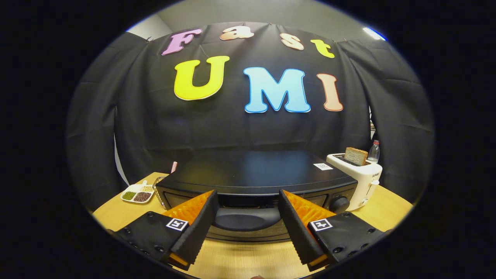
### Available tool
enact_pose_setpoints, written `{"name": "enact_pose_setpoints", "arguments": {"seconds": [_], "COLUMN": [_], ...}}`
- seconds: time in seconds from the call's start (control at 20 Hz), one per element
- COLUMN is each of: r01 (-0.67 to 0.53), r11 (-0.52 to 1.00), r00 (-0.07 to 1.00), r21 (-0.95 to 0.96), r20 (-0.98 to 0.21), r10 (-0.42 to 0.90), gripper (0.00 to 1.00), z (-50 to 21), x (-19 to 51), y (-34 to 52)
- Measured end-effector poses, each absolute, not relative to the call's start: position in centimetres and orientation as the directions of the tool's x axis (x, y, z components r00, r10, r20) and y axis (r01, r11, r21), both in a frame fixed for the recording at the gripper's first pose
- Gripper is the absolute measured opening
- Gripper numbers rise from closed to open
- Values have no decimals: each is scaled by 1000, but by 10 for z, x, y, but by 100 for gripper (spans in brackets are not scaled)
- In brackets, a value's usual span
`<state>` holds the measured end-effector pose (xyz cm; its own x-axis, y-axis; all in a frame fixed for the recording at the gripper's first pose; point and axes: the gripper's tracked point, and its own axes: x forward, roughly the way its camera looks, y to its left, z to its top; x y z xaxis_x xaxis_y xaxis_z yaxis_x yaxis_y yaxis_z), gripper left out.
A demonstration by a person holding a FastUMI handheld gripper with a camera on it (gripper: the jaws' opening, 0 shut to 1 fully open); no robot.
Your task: Open the toaster oven, put the food inside, and close the toaster oven door.
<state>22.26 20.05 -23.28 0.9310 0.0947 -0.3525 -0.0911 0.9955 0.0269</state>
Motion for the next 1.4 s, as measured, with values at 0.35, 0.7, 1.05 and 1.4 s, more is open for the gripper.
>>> {"name": "enact_pose_setpoints", "arguments": {"seconds": [0.35,0.7,1.05,1.4], "r01": [-110,-127,-114,-117], "r11": [994,992,994,993], "r00": [938,924,902,854], "r21": [13,24,-1,-27], "r20": [-331,-360,-420,-513], "r10": [108,127,103,87], "gripper": [98,98,98,98], "z": [-237,-254,-275,-310], "x": [191,149,117,87], "y": [199,195,193,192]}}
